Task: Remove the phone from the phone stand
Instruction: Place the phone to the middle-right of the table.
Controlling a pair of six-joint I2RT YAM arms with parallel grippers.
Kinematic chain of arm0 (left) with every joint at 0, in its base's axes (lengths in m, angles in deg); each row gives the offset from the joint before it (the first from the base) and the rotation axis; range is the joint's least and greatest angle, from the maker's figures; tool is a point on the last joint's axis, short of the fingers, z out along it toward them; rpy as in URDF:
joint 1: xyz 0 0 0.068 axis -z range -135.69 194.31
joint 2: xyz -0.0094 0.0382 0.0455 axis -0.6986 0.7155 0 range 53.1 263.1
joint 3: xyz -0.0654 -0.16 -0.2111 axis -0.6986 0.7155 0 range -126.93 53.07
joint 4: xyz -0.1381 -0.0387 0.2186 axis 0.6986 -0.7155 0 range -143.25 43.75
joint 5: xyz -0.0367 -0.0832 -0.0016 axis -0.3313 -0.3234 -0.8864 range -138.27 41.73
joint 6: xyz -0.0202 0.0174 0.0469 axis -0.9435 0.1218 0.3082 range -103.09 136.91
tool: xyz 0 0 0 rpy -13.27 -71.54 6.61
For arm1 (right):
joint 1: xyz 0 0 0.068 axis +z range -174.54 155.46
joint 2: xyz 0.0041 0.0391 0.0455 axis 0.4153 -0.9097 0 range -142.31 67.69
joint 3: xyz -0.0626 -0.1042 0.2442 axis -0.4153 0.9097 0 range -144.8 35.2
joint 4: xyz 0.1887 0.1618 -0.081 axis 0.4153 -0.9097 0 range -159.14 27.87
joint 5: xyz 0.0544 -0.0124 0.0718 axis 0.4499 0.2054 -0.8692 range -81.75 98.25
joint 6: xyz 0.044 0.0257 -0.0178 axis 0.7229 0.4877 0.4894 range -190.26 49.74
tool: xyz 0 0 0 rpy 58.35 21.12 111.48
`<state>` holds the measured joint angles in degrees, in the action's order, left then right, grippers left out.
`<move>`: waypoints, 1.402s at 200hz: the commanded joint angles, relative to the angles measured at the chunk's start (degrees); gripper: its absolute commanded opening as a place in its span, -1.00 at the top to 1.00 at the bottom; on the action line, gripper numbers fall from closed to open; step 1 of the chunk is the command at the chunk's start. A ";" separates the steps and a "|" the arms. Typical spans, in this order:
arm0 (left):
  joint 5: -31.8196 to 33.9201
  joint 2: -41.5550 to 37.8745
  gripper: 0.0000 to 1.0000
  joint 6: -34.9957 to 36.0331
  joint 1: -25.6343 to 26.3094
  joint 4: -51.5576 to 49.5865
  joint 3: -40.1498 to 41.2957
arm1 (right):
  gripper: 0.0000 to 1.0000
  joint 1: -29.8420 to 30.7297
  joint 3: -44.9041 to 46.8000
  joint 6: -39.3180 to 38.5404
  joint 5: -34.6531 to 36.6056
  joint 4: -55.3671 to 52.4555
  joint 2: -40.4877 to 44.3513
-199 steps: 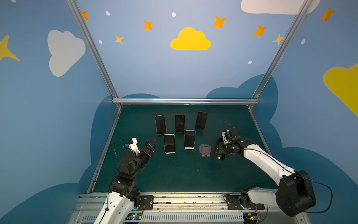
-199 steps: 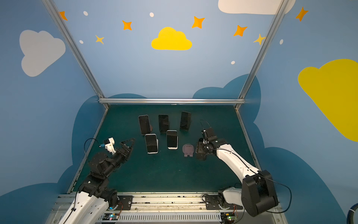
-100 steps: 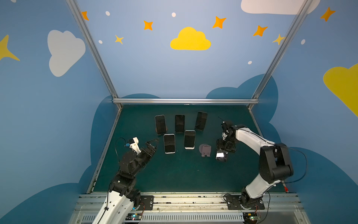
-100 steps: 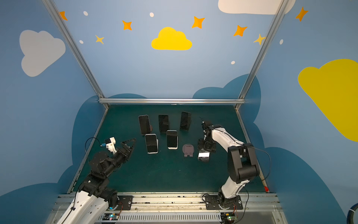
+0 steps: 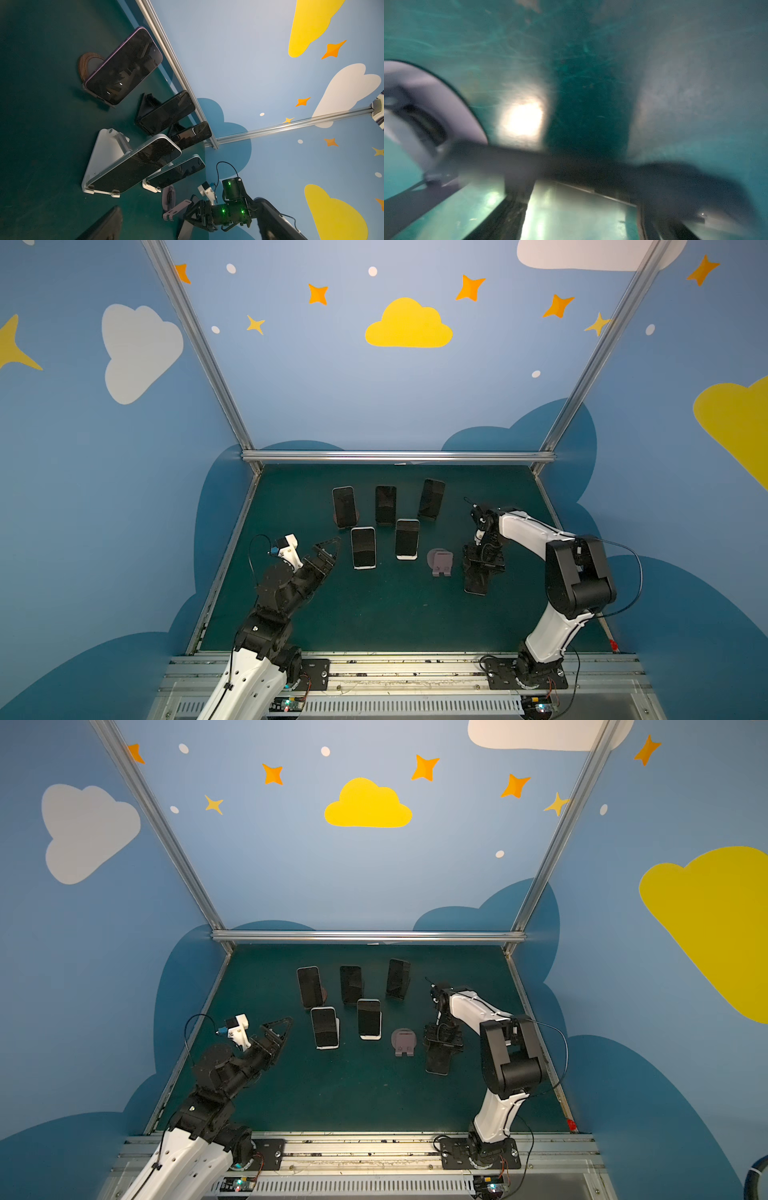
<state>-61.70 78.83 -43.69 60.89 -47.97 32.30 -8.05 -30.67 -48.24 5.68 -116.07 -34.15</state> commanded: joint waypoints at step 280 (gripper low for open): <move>3.77 0.77 -1.00 1.80 0.39 -6.50 -5.98 | -0.83 9.17 -6.15 3.32 10.23 -3.31 13.11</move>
<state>-58.02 79.07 -42.27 61.15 -53.45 28.21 -4.66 -38.12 -48.37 10.94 -119.21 -26.83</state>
